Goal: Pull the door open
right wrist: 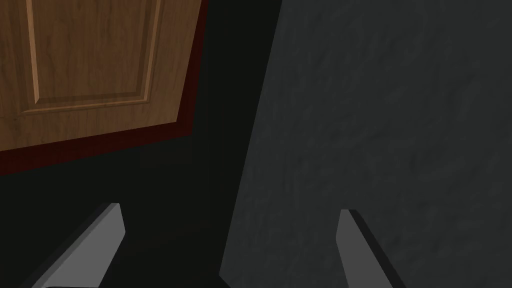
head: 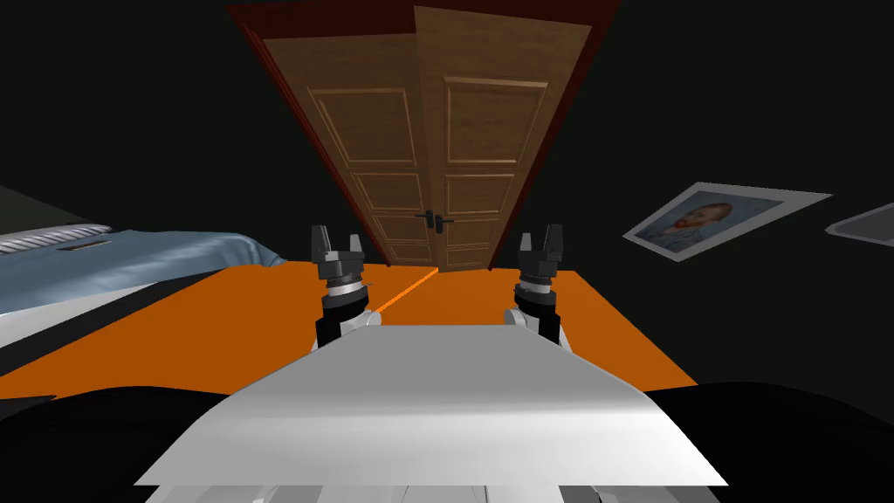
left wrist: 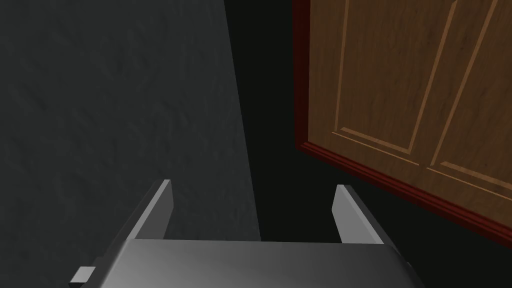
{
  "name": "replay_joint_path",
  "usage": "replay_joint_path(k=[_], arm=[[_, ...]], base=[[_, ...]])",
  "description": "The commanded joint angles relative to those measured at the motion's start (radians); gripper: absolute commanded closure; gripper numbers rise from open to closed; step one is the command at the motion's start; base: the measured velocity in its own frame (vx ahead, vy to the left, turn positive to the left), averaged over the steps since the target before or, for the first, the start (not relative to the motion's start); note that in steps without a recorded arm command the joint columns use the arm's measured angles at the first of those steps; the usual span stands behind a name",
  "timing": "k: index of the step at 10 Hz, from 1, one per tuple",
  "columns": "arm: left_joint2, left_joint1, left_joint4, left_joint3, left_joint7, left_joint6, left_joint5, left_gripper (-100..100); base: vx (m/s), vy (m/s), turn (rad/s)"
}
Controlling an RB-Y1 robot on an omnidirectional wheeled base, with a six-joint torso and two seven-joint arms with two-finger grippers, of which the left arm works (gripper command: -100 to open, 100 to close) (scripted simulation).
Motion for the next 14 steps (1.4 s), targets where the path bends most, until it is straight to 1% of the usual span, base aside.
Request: replay_joint_path(k=[1, 2, 3, 7, 10, 14], arm=[[0.009, -0.016, 0.032, 0.002, 0.005, 0.002, 0.001, -100], [0.018, -0.033, 0.064, 0.005, 0.009, 0.004, 0.002, -100], [0.022, -0.042, 0.081, 0.006, 0.012, 0.005, 0.003, -100], [0.046, -0.091, 0.177, 0.013, 0.026, 0.011, 0.005, -100], [0.068, -0.137, 0.266, 0.02, 0.039, 0.017, 0.008, -100], [0.1, -0.21, 0.397, 0.03, 0.059, 0.026, 0.012, -100]], base=[[0.049, 0.087, -0.052], [0.095, -0.021, -0.011], [0.115, -0.033, -0.007], [0.091, 0.003, -0.022], [0.09, 0.017, -0.029], [0.099, 0.01, -0.033]])
